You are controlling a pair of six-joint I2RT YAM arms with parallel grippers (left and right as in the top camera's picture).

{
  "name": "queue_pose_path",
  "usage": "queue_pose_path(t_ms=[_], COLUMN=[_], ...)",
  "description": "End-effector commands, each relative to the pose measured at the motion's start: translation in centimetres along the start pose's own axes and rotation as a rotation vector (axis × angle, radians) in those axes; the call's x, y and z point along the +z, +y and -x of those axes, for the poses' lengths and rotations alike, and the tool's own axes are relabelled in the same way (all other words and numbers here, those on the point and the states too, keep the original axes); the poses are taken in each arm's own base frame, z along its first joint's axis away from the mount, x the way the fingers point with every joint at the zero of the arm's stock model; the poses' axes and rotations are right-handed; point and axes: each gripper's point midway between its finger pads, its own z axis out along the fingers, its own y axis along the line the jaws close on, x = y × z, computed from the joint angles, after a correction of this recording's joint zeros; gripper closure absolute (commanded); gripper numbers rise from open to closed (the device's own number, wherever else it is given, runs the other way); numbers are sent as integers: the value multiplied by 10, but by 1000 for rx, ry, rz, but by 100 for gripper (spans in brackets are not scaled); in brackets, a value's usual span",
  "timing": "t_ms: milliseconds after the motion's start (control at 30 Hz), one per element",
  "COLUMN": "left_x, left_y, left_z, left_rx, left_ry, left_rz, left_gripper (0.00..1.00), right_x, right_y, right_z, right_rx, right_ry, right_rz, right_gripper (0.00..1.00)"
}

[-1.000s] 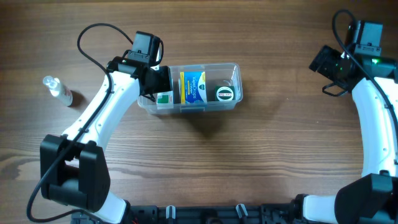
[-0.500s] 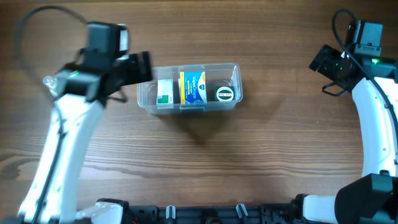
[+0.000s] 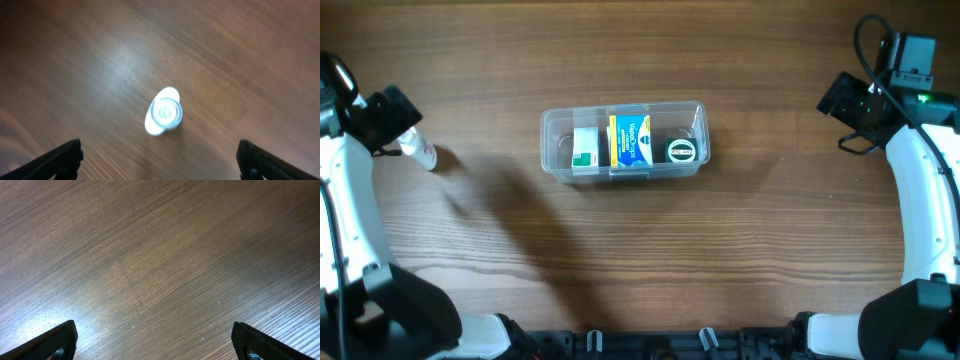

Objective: Pack container
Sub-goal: 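Move the left gripper to the white spray bottle and grasp it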

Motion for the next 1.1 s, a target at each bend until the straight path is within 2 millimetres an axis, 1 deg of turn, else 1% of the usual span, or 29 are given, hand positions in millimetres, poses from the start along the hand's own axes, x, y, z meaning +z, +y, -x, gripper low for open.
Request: queue_pose_path(t_ms=[0, 33, 133, 200, 333, 367, 433, 467, 500, 700, 800, 867, 967, 1067], left_x=[22, 25, 32, 40, 71, 75, 77, 77, 77, 78, 79, 80, 80, 80], left_y=[-1, 0, -1, -1, -1, -1, 0, 0, 0, -5, -6, -7, -7, -7], left_z=[-6, -7, -1, -1, -19, -22, -22, -21, -22, -22, -16, -14, -14, -14], left_rx=[325, 351, 351, 349, 348, 348, 344, 344, 344, 343, 342, 342, 342, 342], left_ry=[50, 56, 36, 42, 129, 139, 140, 139, 140, 140, 115, 105, 105, 107], left_rz=[-9, -6, -5, -5, -15, -15, -14, -15, -15, -41, -42, -41, -41, -42], left_gripper=[0, 0, 0, 0, 0, 0, 1, 5, 6, 6, 6, 11, 13, 21], right_x=[5, 5, 5, 5, 5, 5, 5, 5, 5, 5, 5, 5, 5, 5], right_y=[1, 1, 1, 1, 1, 1, 1, 1, 1, 1, 1, 1, 1, 1], right_z=[-3, -3, -3, -3, -3, -3, -3, -3, -3, -3, -3, -3, -2, -3], right_rx=[-2, -2, -2, -2, -2, -2, -2, -2, -2, -2, -2, -2, -2, -2], right_ry=[13, 13, 13, 13, 13, 13, 13, 13, 13, 13, 13, 13, 13, 13], right_rz=[0, 0, 0, 0, 0, 0, 0, 0, 0, 0, 0, 0, 0, 0], right_gripper=[0, 0, 0, 0, 0, 0, 0, 0, 0, 0, 0, 0, 0, 0])
